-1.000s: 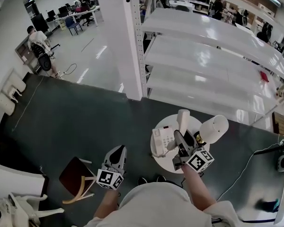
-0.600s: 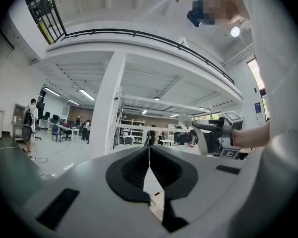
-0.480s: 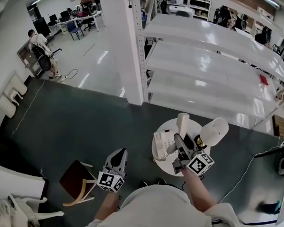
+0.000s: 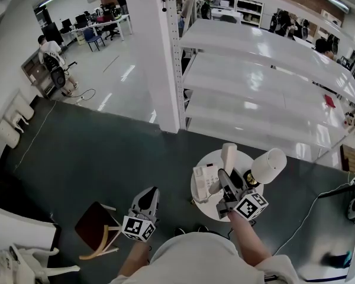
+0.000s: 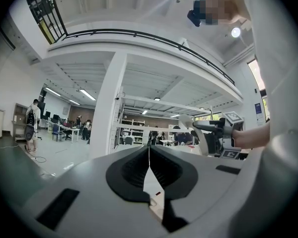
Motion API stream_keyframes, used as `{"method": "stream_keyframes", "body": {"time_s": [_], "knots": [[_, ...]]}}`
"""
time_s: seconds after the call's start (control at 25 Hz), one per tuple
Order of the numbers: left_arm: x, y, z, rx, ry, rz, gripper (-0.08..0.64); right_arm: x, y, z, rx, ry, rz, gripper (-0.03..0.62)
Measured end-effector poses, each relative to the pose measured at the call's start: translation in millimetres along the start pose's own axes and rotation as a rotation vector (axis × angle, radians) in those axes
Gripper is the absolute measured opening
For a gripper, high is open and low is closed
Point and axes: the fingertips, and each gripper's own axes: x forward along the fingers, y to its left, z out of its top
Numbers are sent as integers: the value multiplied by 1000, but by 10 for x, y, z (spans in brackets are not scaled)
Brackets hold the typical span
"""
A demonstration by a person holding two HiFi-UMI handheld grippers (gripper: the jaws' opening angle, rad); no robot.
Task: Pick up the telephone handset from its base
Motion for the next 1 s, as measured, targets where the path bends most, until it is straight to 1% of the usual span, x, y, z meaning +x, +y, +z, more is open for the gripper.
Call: {"method": "stream_keyframes", "body": {"time_s": [0.36, 0.56, 1.0], "knots": [[-7, 40, 31, 7, -2, 8, 20, 9, 2, -4, 13, -3, -4, 219], [-35, 68, -7, 5, 0, 7, 20, -5, -15, -67, 14, 1, -12, 219], [17, 81, -58, 8, 8, 8, 20, 14, -74, -73, 26, 1, -6, 219]]}}
